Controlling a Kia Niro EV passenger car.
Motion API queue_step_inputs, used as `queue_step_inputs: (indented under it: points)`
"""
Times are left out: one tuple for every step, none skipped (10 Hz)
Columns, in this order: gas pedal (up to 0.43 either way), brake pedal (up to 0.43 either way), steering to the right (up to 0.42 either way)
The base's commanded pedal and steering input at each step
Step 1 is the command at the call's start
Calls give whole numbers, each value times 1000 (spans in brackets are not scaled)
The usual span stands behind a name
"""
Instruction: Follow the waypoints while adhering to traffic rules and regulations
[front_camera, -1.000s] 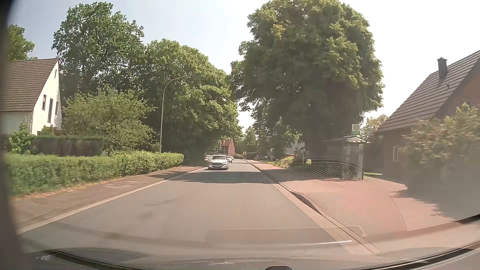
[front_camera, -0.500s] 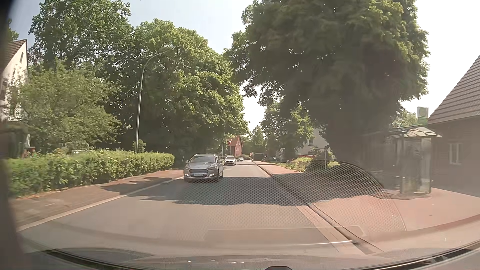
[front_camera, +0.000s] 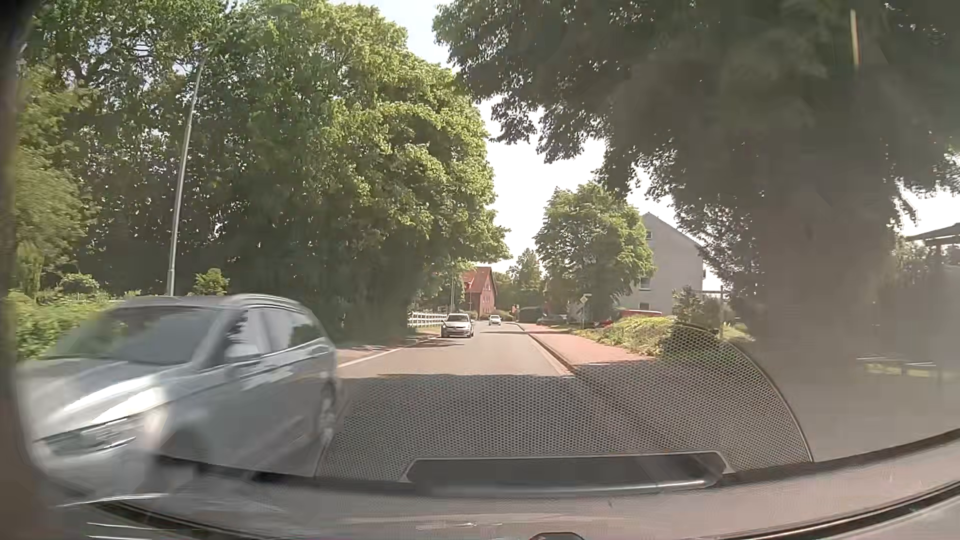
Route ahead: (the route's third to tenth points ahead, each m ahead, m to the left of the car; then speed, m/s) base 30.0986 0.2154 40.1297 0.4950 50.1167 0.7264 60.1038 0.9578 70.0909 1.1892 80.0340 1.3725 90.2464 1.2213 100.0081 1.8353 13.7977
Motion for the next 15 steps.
queue_step_inputs:
  points:
    - [150, 0, -4]
    - [157, 0, -1]
    - [157, 0, -1]
    - [169, 0, -1]
    - [169, 0, -1]
    - [169, 0, -1]
    - [169, 0, -1]
    - [169, 0, -1]
    - [169, 0, -1]
    - [169, 0, -1]
    - [169, 0, -1]
    - [157, 0, -1]
    - [157, 0, 1]
    - [150, 0, 3]
    - [150, 0, 3]
